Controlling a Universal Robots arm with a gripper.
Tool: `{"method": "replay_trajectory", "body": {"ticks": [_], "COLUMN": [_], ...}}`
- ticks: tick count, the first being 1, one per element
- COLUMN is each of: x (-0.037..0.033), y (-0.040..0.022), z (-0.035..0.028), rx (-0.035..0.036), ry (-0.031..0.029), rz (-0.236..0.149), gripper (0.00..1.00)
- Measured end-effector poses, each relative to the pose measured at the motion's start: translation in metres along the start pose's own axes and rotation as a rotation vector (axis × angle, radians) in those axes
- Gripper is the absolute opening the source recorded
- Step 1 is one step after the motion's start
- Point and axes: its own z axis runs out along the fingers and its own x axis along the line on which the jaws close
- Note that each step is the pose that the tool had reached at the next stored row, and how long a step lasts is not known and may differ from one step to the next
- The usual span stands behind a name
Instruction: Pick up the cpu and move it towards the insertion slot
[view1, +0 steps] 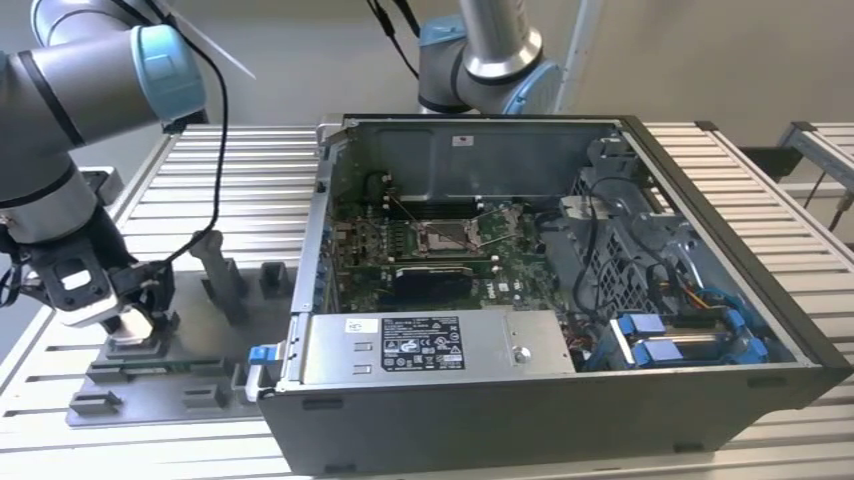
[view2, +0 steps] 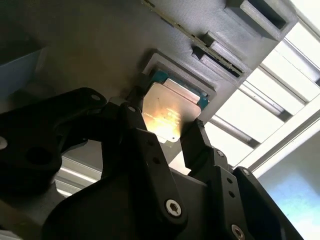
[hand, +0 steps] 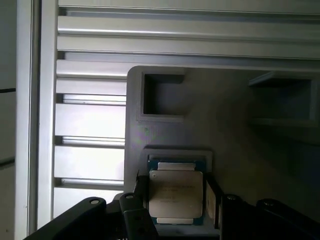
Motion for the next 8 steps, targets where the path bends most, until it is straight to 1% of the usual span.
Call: {"method": "replay_trajectory", "body": {"ticks": [8], "x": [0.0], "y": [0.0005], "z": [-0.0135], "rx": [0.0], "ry": [0.0], "rz": [0.0], "gripper": [0.0]}}
